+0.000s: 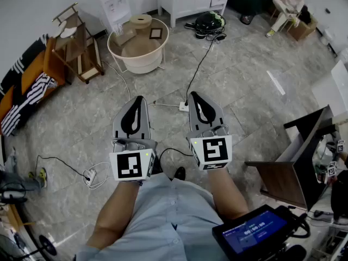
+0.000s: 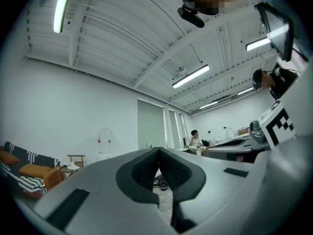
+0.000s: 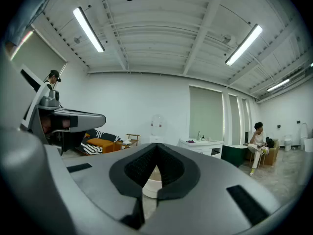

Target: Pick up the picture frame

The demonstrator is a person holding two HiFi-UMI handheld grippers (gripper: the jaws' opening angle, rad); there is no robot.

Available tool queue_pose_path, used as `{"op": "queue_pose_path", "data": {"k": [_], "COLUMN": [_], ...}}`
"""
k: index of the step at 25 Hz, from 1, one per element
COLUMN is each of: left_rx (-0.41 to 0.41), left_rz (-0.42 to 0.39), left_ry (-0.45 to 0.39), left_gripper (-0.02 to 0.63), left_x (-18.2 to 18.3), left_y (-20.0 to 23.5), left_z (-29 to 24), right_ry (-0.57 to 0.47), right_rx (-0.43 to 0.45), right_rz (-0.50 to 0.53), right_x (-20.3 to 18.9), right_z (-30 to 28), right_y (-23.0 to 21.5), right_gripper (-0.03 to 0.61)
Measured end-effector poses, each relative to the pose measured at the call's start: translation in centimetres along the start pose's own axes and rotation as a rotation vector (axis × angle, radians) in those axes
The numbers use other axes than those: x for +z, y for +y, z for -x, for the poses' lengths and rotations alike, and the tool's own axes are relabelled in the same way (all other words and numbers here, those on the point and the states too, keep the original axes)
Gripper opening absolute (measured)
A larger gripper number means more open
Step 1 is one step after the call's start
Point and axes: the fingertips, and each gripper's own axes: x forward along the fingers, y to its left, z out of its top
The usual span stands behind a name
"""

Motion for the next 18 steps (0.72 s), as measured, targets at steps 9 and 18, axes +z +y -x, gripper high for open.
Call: {"op": "queue_pose_path", "data": {"k": [9,18], "left_rx": [-0.005,-0.004], "left_rz": [0.027,0.032], "left_ry": [0.008,-0.018], "left_gripper": [0.011,0.011], "left_x": [-1.6,-2.3], "left_y": [4.9,14.0], "left_z": [-1.7,-4.2], "right_ry": [-0.004,-0.024], "right_rx": [-0.003,-0.051], "right_rz": [0.003,0.019], "right_x": [0.1,2.2], "right_z": [-4.2,-11.8], "right_y": [2.4,6.0], "right_gripper": [0.012,0.014]}}
